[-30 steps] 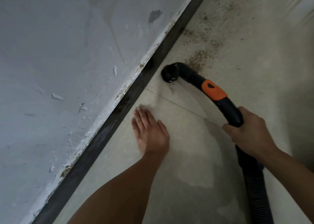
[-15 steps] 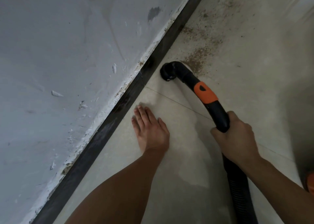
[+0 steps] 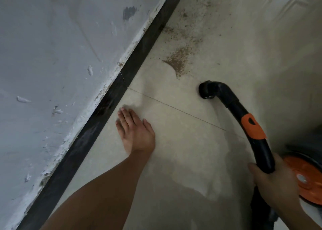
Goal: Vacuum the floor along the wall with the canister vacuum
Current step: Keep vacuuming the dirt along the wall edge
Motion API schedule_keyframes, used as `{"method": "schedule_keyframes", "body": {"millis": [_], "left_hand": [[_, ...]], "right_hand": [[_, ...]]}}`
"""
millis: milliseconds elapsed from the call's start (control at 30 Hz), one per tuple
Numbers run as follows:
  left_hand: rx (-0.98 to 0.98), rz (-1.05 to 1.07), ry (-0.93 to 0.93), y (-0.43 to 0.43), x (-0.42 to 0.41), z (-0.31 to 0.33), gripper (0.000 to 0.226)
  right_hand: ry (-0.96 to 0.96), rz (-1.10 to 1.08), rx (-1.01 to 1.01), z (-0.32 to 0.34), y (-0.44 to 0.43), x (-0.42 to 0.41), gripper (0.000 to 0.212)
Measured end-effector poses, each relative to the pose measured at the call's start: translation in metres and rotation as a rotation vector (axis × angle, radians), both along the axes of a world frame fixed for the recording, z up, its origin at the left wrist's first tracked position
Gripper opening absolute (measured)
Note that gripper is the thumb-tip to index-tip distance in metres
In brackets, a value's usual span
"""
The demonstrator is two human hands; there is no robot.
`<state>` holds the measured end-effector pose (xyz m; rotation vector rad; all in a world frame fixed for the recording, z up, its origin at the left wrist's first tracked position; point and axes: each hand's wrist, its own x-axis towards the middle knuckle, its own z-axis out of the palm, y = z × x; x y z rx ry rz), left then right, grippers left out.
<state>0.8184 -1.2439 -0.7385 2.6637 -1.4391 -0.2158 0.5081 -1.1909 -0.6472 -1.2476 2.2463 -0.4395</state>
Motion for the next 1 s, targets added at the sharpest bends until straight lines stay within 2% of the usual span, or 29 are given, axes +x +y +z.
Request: {"method": "schedule_keyframes", "body": {"millis": [133,300,467,1000], "left_hand": [[0.002,0.003,0.001,0.0,0.0,-0.001,0.063],[0.006,0.009,0.009,0.0,-0.001,0.0,0.063],[-0.005,0.007,0.013,0.0,-0.002,0.002,0.063],[-0.035,0.003,-0.003,0.0,-0.002,-0.001,0.065]], "right_hand": [[-0.033,-0.034,-0.088,-0.008,-0.032,0.009,0.022],[-0.126,0.118,-0.104,-0.011,-0.055,0.041,0.021],[-0.096,0.165,-0.117,-0.016,-0.057,0.051,0.022],[-0.106,0.395,-0.128,-0.015,-0.174,0.119,0.025]]}}
